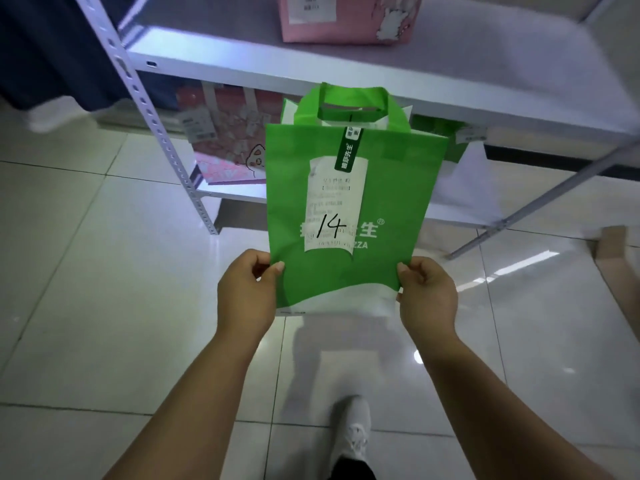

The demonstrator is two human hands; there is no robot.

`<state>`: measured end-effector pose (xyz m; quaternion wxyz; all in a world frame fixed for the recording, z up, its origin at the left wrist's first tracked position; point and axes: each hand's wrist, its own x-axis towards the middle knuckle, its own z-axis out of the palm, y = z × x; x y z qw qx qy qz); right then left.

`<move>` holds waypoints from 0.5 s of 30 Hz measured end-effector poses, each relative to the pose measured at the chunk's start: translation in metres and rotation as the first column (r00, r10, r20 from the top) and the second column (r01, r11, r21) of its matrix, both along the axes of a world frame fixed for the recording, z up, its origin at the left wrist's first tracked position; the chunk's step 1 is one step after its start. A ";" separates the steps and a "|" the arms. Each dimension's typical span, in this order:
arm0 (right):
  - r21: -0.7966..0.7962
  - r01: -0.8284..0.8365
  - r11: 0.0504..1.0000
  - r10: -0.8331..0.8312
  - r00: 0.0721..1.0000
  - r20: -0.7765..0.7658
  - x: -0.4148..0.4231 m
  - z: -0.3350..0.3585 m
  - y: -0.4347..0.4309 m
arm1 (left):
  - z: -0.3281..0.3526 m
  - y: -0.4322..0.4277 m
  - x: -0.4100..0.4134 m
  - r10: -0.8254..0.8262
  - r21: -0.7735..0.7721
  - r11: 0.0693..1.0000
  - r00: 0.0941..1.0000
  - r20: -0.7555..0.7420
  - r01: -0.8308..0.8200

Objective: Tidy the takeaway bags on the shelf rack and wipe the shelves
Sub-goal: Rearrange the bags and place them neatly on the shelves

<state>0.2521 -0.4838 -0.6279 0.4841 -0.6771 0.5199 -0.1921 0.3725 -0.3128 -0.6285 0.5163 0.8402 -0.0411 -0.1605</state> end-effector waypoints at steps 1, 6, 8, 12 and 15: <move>-0.004 0.001 1.000 -0.001 1.000 0.012 -0.004 0.014 0.012 | 0.015 0.012 -0.004 -0.007 -0.009 1.000 1.000 0.018 0.007; -0.010 -0.008 1.000 0.009 0.995 0.100 -0.013 0.091 0.066 | 0.100 0.071 -0.013 -0.015 -0.065 0.998 0.994 0.105 0.022; -0.030 -0.022 0.999 0.026 0.990 0.137 -0.012 0.124 0.084 | 0.136 0.092 -0.014 -0.002 -0.090 0.996 0.990 0.142 0.015; -0.109 -0.065 0.992 0.084 0.979 0.187 -0.007 0.191 0.115 | 0.205 0.126 -0.013 0.043 -0.130 0.991 0.976 0.214 -0.015; -0.171 -0.069 0.983 0.107 0.969 0.221 -0.001 0.238 0.131 | 0.250 0.145 -0.011 0.083 -0.154 0.987 0.961 0.265 -0.042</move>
